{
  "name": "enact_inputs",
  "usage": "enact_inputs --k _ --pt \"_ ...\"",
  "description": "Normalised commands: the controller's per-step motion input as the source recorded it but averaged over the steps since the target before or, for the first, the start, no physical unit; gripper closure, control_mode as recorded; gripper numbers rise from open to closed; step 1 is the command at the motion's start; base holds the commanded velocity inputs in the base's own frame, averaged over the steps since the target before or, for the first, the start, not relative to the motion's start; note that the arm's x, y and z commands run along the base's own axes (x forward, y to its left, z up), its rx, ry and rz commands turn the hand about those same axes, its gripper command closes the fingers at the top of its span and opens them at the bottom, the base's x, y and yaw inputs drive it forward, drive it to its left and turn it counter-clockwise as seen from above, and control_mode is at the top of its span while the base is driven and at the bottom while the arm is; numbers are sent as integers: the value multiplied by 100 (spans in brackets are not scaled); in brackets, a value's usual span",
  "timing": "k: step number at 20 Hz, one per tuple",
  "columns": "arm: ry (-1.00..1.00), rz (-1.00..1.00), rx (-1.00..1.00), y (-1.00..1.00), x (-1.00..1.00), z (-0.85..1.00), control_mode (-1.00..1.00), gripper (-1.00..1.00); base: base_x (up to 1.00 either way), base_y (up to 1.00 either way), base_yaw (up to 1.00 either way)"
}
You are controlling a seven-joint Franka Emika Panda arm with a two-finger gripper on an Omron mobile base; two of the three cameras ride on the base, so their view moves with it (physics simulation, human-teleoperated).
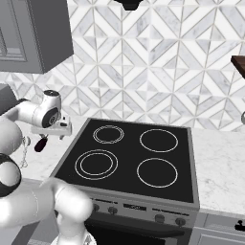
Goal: Pick the tongs from the drawer and place it on the counter.
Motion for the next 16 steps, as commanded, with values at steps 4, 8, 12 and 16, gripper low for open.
enact_inputs --k 4,8,12,16 --pt "0 0 0 -100 -4 18 -100 -100 0 0 0" --pt "0 0 0 -100 -34 12 -100 -100 0 0 0" --pt "1 0 0 -100 -18 21 -100 -100 0 0 0" --pt "4 0 0 -100 -1 26 -100 -100 0 0 0"
